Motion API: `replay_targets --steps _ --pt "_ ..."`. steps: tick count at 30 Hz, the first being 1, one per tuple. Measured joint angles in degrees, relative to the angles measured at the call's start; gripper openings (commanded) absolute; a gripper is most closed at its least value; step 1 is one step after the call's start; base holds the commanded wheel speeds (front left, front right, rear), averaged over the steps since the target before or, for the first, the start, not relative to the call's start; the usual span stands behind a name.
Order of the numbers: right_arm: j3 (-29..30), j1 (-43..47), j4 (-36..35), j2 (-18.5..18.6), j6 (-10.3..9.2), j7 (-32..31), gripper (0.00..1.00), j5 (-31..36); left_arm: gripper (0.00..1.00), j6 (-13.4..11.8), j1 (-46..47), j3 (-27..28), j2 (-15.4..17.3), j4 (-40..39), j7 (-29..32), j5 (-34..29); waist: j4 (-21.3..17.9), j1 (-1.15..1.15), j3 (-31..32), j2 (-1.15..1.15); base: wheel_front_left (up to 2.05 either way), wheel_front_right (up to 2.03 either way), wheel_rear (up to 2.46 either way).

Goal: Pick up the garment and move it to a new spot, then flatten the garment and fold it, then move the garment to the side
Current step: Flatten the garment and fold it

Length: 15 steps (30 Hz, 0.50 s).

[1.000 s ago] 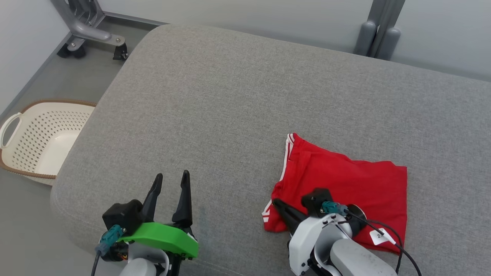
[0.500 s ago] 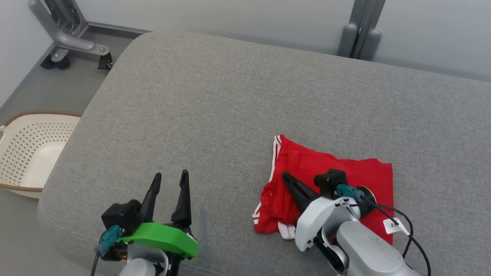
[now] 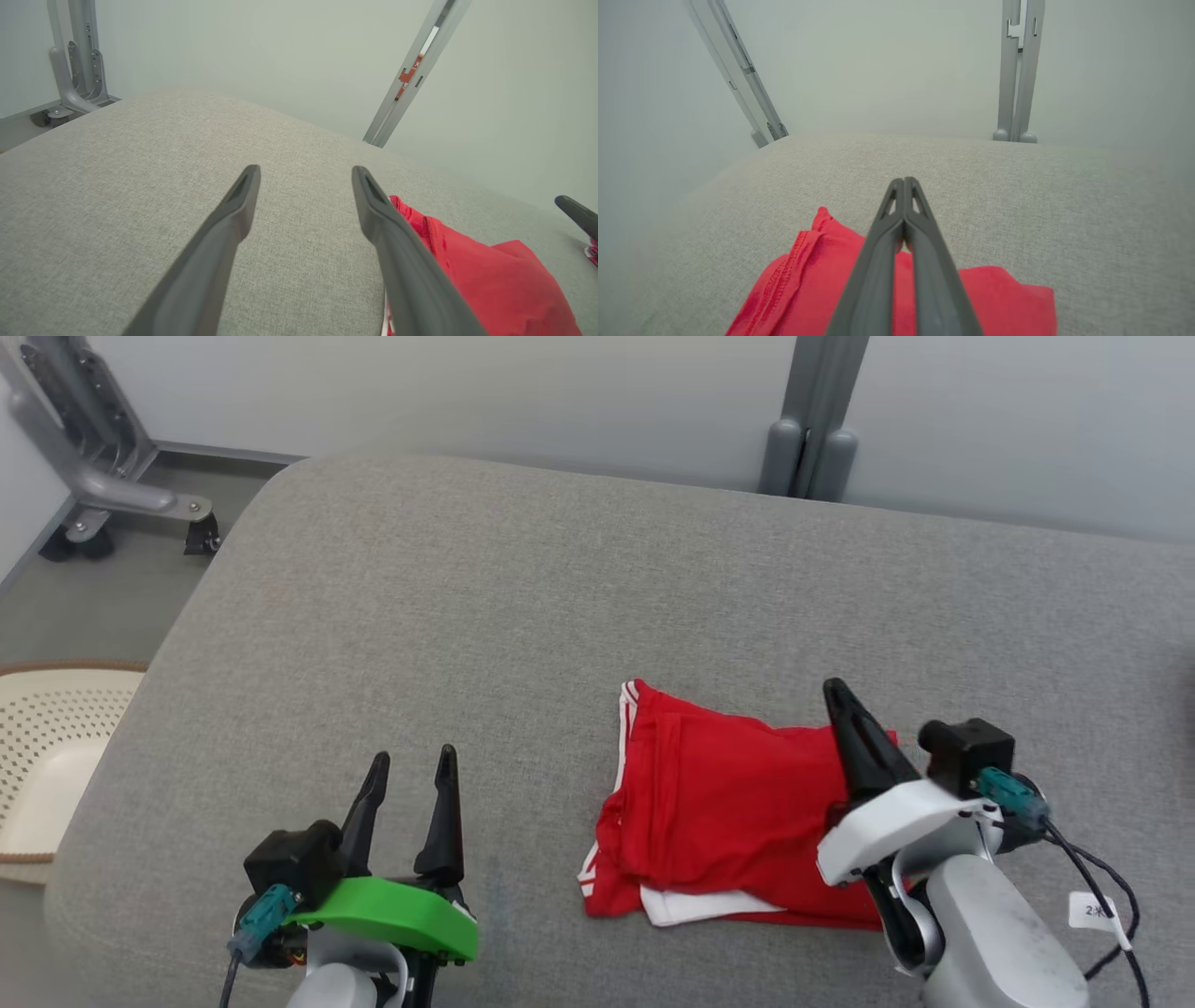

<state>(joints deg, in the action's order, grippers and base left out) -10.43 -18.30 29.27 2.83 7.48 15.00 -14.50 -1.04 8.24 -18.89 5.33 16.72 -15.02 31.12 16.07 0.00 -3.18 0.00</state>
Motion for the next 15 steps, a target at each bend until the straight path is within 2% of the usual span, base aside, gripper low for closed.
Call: replay_targets --steps 1,2,7,15 --pt "1.5 1.1 -1.5 0.0 0.00 0.0 0.59 0.7 1.00 0.0 0.0 0.2 -0.1 -0.1 0.0 -0.1 -0.5 0.00 0.2 0.00 0.00 0.00 0.00" --pt "2.9 2.5 -3.1 0.0 0.00 0.0 1.00 1.4 1.00 0.0 0.0 0.6 -0.3 -0.3 0.0 -0.4 -1.1 0.00 0.4 0.00 0.00 0.00 0.00" --pt "8.0 7.6 -9.7 0.0 0.00 0.0 1.00 3.5 1.00 0.0 -0.4 2.7 -1.1 -1.3 0.0 -2.4 -4.3 0.00 1.3 0.00 0.00 0.00 0.00" --pt "11.3 12.4 -15.4 0.0 0.00 -0.8 1.00 3.6 1.00 0.5 -3.2 6.6 -2.0 -2.2 0.0 -4.8 -9.0 0.00 2.0 0.00 0.00 0.00 0.00"
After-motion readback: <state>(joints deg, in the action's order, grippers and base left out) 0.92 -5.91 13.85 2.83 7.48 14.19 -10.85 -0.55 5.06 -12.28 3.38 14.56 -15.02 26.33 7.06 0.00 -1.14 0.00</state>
